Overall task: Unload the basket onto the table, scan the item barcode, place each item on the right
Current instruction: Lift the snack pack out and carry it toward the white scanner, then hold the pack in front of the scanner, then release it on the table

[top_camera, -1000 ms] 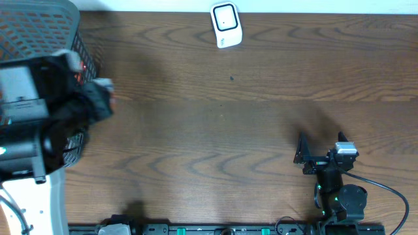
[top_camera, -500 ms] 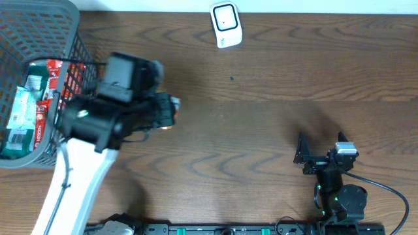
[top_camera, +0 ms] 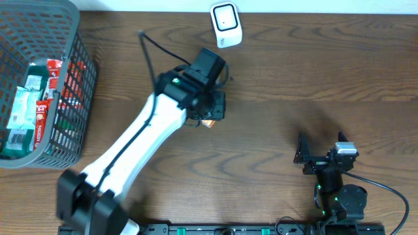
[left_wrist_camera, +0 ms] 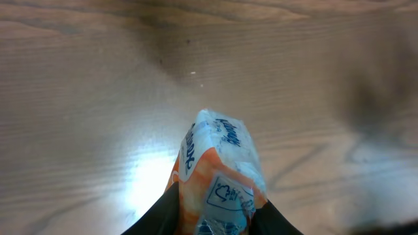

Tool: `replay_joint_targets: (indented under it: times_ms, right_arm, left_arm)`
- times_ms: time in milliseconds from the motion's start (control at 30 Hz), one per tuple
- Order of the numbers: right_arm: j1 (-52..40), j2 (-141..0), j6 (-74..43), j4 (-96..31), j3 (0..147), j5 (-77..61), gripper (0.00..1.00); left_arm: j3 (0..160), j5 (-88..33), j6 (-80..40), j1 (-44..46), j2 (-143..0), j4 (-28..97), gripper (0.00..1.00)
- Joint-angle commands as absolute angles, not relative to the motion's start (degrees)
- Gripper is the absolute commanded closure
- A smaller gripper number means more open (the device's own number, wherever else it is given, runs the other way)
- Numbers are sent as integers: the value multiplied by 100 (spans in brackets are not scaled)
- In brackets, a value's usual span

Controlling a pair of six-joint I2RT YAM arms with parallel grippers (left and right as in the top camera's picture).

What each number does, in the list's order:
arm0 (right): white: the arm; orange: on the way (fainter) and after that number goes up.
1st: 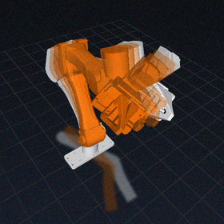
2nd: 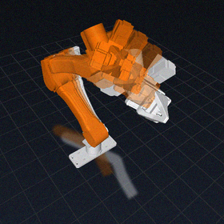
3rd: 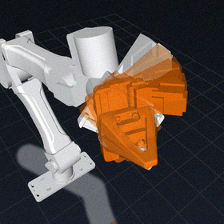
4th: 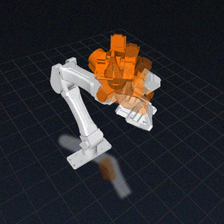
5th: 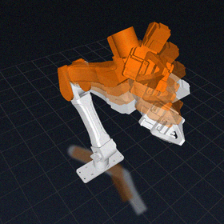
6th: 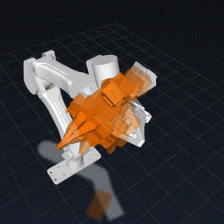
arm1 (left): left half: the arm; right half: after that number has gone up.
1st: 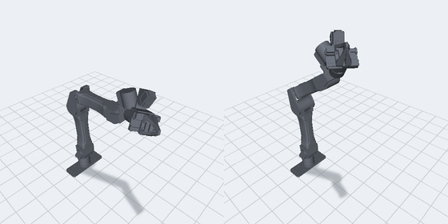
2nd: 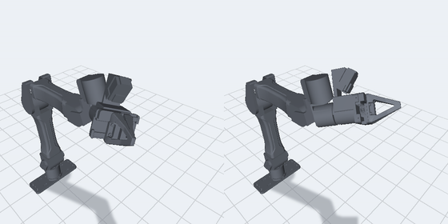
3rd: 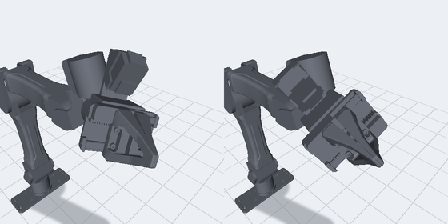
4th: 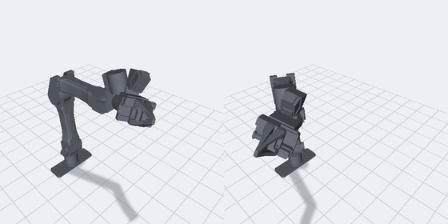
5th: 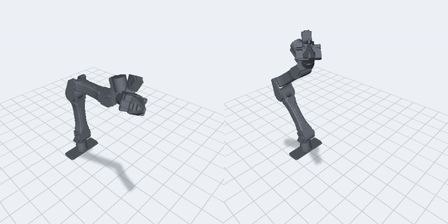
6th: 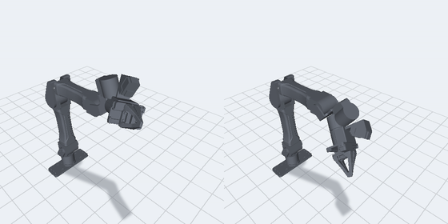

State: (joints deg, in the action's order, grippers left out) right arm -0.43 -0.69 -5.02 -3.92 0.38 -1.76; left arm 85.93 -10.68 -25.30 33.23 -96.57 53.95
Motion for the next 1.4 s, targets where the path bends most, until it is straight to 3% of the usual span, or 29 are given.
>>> replay_joint_targets:
  times_ms: [0, 367, 500, 1000, 1367]
  right_arm:
    - [54, -38, -554, -412, 30, -183, 1]
    - [54, -38, -554, -412, 30, -180, 1]
    - [54, -38, -554, -412, 30, -183, 1]
    - [56, -38, -554, -412, 30, -183, 1]
    - [54, -38, -554, -412, 30, -180, 1]
  left_arm:
    - [8560, -987, -2803, 3395, -10141, 5127, 71]
    - [8560, -1280, -2991, 3909, -11006, 3468, 71]
    - [8560, -744, -3395, 4165, -11299, 2930, 71]
    - [8560, -336, -4947, 4569, -11922, 2257, 71]
    - [8560, -340, -4954, 4574, -11950, 2377, 55]
